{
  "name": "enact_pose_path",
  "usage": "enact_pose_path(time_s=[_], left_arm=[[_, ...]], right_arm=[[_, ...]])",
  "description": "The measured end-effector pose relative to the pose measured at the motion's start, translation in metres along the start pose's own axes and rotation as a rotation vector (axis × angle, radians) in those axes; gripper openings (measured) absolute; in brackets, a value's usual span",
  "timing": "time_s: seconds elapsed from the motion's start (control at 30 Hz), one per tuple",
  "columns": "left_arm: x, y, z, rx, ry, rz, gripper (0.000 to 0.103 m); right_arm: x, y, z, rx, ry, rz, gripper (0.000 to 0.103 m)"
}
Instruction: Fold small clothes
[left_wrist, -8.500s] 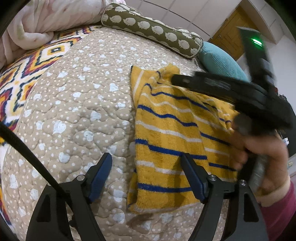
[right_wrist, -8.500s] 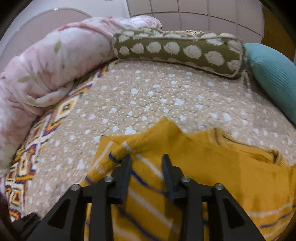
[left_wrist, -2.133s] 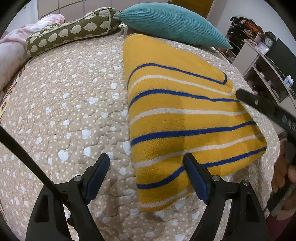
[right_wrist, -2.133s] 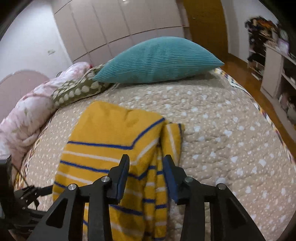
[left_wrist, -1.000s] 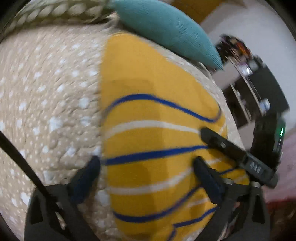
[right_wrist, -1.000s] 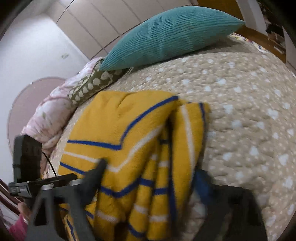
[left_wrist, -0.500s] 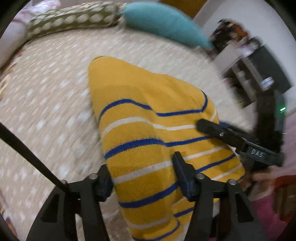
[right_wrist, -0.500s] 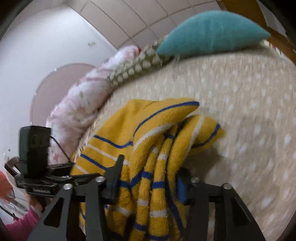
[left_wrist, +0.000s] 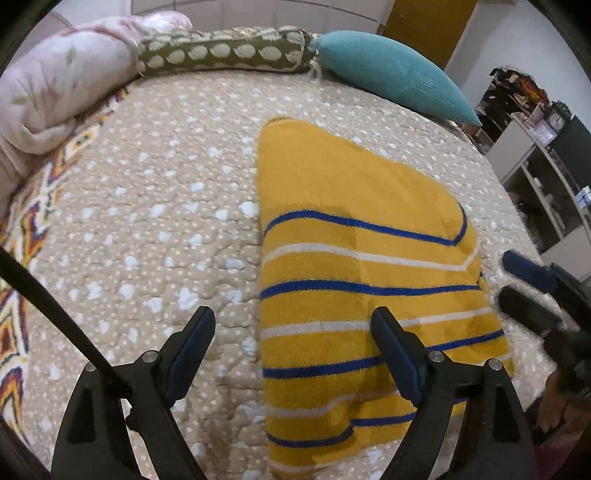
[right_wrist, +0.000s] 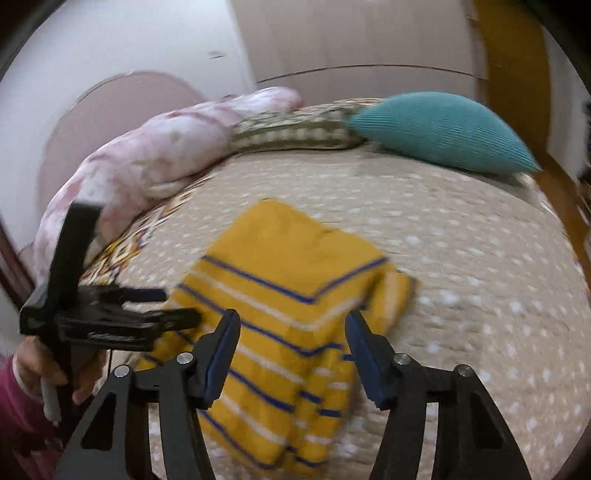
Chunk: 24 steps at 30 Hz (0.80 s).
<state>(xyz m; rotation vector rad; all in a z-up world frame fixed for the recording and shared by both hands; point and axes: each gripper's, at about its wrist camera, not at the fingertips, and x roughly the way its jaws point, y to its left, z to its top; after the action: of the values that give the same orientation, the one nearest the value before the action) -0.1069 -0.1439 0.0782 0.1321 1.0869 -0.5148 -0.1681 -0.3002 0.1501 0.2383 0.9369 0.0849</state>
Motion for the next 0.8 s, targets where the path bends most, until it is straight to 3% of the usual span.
enact_pose_path(time_s=[0.07,0.2,0.37,0.53,0.8], left_arm=[[-0.009,-0.006,-0.002,0.025,-0.030,0.038,0.085],[-0.015,-0.010,-0.002,0.060,-0.094,0.101,0.085],[-0.020,-0.006,-0.001,0.051,-0.138,0.147,0.085],[-0.026,-0.004,-0.004,0.030,-0.175,0.158,0.085],[-0.035,-0.003,-0.006,0.013,-0.209,0.150,0.085]], right_arm=[[0.012,0.004,-0.006,-0.032,0.039,0.004,0.061],[0.050,-0.007,-0.030,-0.047,0.155,-0.118,0.056],[0.030,-0.003,-0.028,-0.023,0.105,-0.114,0.058],[0.004,0.004,-0.030,0.008,0.036,-0.128,0.070],[-0.005,0.011,-0.034,0.063,0.016,-0.122,0.078]])
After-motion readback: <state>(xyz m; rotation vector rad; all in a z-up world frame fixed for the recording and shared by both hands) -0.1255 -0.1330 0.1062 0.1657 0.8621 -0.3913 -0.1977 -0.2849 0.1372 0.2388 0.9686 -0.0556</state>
